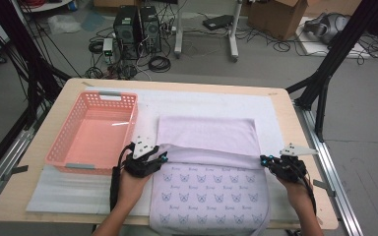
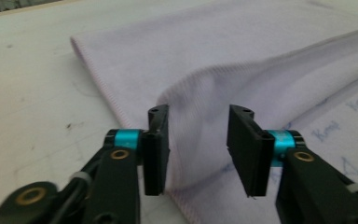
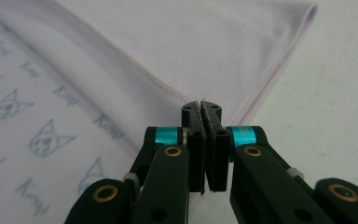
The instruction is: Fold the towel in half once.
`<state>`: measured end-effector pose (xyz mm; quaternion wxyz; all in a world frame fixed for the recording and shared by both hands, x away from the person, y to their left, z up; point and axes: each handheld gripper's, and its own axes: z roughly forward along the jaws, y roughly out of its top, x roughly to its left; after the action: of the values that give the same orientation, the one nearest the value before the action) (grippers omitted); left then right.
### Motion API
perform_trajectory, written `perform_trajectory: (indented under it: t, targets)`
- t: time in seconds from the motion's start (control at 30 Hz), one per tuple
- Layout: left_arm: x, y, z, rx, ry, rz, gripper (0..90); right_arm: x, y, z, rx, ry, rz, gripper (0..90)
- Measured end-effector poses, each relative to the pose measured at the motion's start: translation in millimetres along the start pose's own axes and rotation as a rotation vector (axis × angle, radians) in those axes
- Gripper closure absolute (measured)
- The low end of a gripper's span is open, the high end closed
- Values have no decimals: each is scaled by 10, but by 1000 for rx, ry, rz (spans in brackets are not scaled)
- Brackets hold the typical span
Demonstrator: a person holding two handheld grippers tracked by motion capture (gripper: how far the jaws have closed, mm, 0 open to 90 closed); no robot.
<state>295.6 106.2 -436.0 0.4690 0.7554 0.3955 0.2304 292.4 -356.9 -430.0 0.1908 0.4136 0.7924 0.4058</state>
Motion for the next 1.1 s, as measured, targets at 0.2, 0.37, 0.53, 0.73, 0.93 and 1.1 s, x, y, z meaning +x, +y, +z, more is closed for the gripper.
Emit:
perform_trajectory:
  t: [0.2,0.37,0.53,0.73,0.93,1.1]
  targets:
    - [48,57,-68,-65,-15,-38,467,94,-122,-127,-24,23,-28,885]
    - [147,179,202,-4,-23,-46,465,79,-125,-102,-33,25,-7,885]
    - [172,365,483,33,-24,-61,481,84,-113,-74,-31,32,-5,884]
    - [155,332,732,154,-21,-24,615,62,-125,-82,-38,36,6,883]
    - [110,292,664,170,-45,19,866,41,-127,-91,-43,36,24,883]
    - [37,256,402,78,-67,30,866,37,-136,-115,-41,35,34,882]
